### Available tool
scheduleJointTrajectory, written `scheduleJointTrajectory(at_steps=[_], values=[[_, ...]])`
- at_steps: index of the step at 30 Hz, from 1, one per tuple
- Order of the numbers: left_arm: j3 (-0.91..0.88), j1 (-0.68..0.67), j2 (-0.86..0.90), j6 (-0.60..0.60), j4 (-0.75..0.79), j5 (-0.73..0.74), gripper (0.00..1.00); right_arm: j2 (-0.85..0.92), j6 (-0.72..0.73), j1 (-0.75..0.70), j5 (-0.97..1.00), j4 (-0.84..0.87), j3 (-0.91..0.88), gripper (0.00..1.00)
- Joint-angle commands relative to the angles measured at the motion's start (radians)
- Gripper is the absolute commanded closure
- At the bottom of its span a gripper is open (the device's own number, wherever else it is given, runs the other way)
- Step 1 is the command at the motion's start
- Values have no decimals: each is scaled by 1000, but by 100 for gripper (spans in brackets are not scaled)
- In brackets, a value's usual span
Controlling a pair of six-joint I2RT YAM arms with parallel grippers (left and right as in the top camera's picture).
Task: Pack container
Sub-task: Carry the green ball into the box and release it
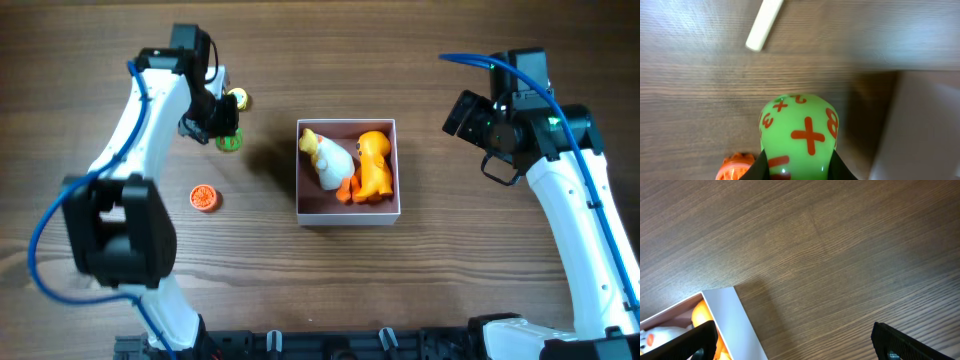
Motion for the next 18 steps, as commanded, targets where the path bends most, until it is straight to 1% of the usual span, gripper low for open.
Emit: scheduleJointTrajectory(at_steps=[1,2,6,9,14,18], values=[[49,-67,-158,-15,-24,36,96,4,-8,-1,18,3,2,0],[49,-95,-195,-33,-29,37,96,4,-8,-1,18,3,2,0],[49,-204,-294,-37,-34,59,96,4,-8,-1,18,3,2,0],[49,-328,-352,-37,-34,70,96,4,-9,-1,18,3,2,0],[47,-508,-345,-36,-15,46,96,4,-8,-1,18,3,2,0],[33,-610,-316,-37,-14,13,96,4,-8,-1,18,3,2,0]])
